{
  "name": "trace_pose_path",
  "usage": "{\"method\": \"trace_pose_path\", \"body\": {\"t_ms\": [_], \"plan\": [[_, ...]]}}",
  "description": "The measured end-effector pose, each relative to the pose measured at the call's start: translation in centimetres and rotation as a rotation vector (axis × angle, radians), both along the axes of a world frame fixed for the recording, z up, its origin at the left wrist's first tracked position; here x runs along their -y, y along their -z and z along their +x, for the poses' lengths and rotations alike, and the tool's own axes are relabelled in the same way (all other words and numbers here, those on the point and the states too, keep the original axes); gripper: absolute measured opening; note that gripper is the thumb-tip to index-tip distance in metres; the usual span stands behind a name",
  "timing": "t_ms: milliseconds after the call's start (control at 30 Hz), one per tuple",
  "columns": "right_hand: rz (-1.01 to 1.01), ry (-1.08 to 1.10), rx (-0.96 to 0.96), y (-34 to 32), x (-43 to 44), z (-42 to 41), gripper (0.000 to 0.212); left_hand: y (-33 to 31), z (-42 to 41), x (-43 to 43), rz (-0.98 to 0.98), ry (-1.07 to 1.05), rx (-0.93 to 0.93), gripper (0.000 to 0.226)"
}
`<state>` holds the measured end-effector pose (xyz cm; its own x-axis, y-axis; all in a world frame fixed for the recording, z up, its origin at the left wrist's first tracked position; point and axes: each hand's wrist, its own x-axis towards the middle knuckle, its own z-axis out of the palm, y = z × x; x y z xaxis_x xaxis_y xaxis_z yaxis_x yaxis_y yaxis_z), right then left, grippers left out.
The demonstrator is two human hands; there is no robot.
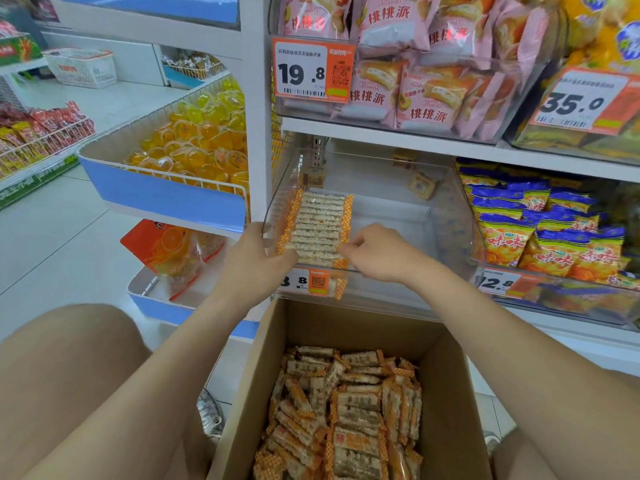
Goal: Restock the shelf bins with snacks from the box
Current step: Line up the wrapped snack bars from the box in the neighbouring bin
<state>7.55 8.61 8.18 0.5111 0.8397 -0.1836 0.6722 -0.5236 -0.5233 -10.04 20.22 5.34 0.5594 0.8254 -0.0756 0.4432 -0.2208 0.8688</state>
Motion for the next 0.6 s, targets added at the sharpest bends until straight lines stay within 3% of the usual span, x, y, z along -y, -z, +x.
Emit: {"method": "trace_pose_path", "body": {"t_ms": [100, 167, 233, 267, 333, 400, 500, 600], "plan": [[0.278, 0.0, 0.119, 0.4, 2.9, -1.7, 0.023, 1.0, -0.7, 1.4, 0.309, -0.046, -0.025, 0.064], [0.434, -0.014, 0.148, 0.8, 5.7, -3.9, 0.021, 1.5, -1.5, 3.0, 0.569, -0.084, 0.012, 0.056], [0.438, -0.1, 0.151, 1.9, 8.6, -6.0, 0.021, 1.9, -2.3, 4.5, 0.771, -0.113, 0.051, 0.042], [0.356, -0.155, 0.139, 2.9, 9.8, -6.8, 0.022, 2.1, -2.5, 5.2, 0.786, -0.084, 0.069, 0.035], [0.11, -0.269, 0.121, 5.8, 11.6, -7.7, 0.023, 3.1, -2.7, 6.8, 0.638, 0.117, 0.055, 0.022], [-0.157, -0.395, 0.107, 9.2, 12.8, -7.9, 0.017, 5.1, -2.4, 8.0, 0.479, 0.434, -0.176, 0.013], [-0.537, -0.516, 0.083, 13.2, 13.6, -7.3, 0.018, 9.1, -1.2, 9.7, 0.385, 0.916, -0.668, 0.012], [-0.666, -0.481, -0.015, 16.7, 13.8, -6.1, 0.025, 13.9, -0.4, 10.6, 0.327, 1.075, -0.894, 0.023]]}}
